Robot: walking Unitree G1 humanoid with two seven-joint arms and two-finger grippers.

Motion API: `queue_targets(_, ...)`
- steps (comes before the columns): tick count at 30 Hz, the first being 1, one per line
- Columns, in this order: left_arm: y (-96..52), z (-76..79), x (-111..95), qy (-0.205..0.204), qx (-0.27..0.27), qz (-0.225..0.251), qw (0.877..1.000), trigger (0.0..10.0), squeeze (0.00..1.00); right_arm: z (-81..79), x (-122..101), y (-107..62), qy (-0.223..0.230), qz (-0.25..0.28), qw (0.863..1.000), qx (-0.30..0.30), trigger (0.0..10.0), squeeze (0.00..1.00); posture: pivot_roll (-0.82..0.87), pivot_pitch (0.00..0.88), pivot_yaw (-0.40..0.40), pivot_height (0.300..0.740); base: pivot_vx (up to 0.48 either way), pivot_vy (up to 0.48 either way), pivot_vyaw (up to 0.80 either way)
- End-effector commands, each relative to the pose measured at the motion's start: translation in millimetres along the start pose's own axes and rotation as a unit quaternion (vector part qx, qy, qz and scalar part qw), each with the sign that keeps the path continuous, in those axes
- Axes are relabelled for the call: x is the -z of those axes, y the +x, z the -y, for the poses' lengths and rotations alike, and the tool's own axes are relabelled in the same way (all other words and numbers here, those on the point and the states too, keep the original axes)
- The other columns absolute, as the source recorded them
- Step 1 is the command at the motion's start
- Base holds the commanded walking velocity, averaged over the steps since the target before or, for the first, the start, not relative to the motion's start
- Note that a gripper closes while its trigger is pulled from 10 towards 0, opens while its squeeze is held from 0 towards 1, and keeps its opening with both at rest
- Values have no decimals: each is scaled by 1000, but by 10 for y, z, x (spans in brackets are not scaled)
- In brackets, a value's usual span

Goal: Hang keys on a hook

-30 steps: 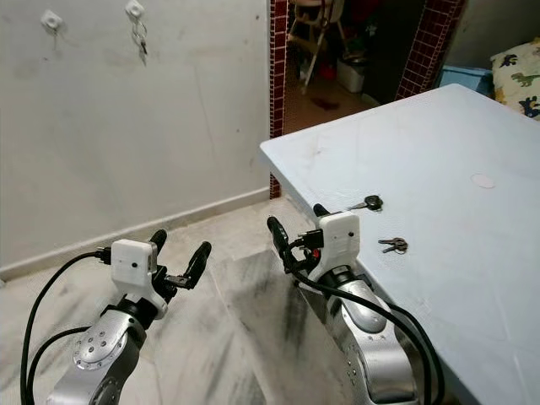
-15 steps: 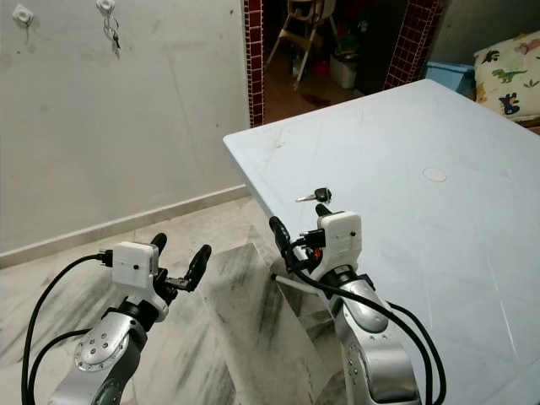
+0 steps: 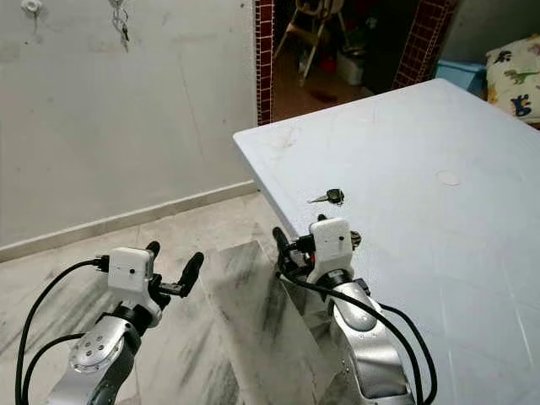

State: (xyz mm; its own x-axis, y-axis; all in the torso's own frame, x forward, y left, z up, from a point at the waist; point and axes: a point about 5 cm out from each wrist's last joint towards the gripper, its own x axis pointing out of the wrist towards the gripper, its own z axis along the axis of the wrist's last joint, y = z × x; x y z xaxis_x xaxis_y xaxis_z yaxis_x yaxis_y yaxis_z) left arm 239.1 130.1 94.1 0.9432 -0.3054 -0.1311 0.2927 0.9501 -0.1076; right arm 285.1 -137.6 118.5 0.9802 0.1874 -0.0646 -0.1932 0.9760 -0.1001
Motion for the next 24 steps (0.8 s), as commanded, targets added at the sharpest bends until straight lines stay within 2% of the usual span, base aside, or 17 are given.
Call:
queue_targets(1, -3, 18, 36, -4, 16, -14, 1000, 10000, 0, 45, 27, 5, -7, -6, 1000, 18, 10000, 0, 15, 92, 32, 740, 0, 0, 0)
queue_targets(3, 2, 61, 25, 4, 35, -13, 999, 10000, 0, 125, 87, 15, -16, -19, 999, 47, 10000, 0, 16, 91, 37, 740, 0, 0, 0)
queue_targets(8, 7, 66, 27, 4, 37, -12, 999, 10000, 0, 151, 150, -1, -16, -35, 998, 56, 10000, 0, 13, 90, 39, 740, 0, 0, -89)
queue_targets(10, 9, 70, 29, 4, 38, -13, 999, 10000, 0, 151, 143, -6, -5, -30, 998, 54, 10000, 0, 12, 89, 39, 740, 0, 0, -750)
queue_targets(20, 15, 128, 11, 3, 63, -11, 998, 10000, 0, 177, 119, 8, -6, -18, 998, 59, 10000, 0, 9, 79, 40, 740, 0, 0, -748)
queue_targets(24, 22, 160, -7, 20, 79, -7, 997, 10000, 0, 174, 125, 2, -5, -20, 998, 57, 10000, 0, 9, 77, 42, 740, 0, 0, -744)
